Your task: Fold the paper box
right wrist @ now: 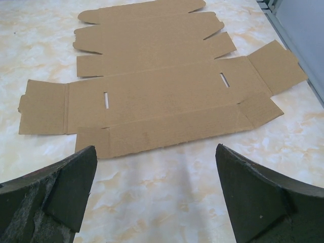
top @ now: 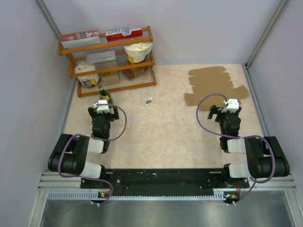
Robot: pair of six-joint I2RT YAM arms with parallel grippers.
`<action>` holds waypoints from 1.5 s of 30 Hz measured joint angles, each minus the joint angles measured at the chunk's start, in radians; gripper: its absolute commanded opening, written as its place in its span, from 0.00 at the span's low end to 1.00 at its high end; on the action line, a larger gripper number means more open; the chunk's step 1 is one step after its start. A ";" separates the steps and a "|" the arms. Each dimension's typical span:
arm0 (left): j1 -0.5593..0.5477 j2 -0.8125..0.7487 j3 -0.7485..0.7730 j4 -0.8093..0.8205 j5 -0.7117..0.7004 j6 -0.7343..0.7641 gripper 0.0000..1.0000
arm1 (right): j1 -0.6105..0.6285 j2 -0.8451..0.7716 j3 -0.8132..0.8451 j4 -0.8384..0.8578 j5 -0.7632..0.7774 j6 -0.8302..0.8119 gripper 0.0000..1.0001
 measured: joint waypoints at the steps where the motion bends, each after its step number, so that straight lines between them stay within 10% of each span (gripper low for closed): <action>1: 0.000 0.000 0.000 0.000 0.000 0.000 0.99 | 0.000 0.000 0.000 -0.001 -0.001 0.000 0.99; 9: -0.002 -0.006 0.000 -0.013 -0.010 0.000 0.99 | 0.013 -0.100 0.134 -0.317 0.064 0.014 0.99; 25: -0.079 -0.175 0.393 -0.782 -0.063 -0.218 0.99 | -0.044 -0.160 0.536 -1.150 0.080 0.503 0.99; 45: -0.082 -0.155 0.393 -0.914 0.002 -0.309 0.99 | -0.187 0.137 0.484 -1.079 -0.329 0.901 0.71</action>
